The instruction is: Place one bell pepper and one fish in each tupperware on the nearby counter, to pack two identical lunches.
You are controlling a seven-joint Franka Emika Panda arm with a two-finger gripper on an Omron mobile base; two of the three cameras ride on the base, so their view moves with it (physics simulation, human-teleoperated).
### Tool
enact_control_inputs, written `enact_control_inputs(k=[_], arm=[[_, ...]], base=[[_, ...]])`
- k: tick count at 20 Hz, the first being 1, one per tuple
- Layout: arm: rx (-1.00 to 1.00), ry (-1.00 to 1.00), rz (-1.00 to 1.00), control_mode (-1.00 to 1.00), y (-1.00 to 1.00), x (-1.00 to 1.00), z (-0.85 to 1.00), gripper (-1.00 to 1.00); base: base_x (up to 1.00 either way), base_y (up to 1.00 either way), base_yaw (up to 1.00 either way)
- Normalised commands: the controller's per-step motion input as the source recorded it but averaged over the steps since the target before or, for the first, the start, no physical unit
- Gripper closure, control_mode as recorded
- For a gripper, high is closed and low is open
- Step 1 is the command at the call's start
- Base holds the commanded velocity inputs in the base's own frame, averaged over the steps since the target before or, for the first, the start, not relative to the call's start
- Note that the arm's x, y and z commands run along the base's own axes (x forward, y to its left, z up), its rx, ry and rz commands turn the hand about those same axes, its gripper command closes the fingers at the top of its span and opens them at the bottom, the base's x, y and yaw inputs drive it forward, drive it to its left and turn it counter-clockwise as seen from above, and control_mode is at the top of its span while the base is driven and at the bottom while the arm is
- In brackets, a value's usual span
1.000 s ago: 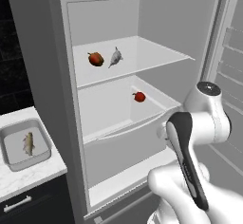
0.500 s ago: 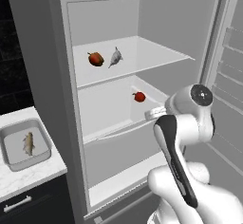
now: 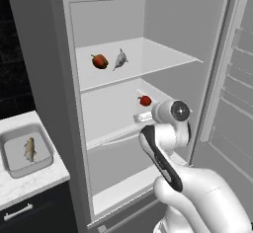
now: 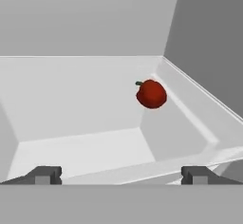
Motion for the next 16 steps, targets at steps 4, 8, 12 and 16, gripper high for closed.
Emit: enact_control_inputs(k=[4, 8, 12, 16], arm=[[0.05, 0.00, 0.22, -1.00, -0.26, 0.99, 0.02, -1.00], [0.01, 0.18, 0.10, -1.00, -0.27, 0.70, 0.42, -1.00], [-0.03, 0.38, 0.00, -1.00, -0.01, 0.58, 0.48, -1.00], [-0.02, 0.24, 0.00, -1.00, 0.00, 0.06, 0.01, -1.00]], base=[[0.00, 0.00, 0.00], [0.00, 0.00, 0.00], [0.00, 0.00, 0.00], [0.00, 0.00, 0.00]])
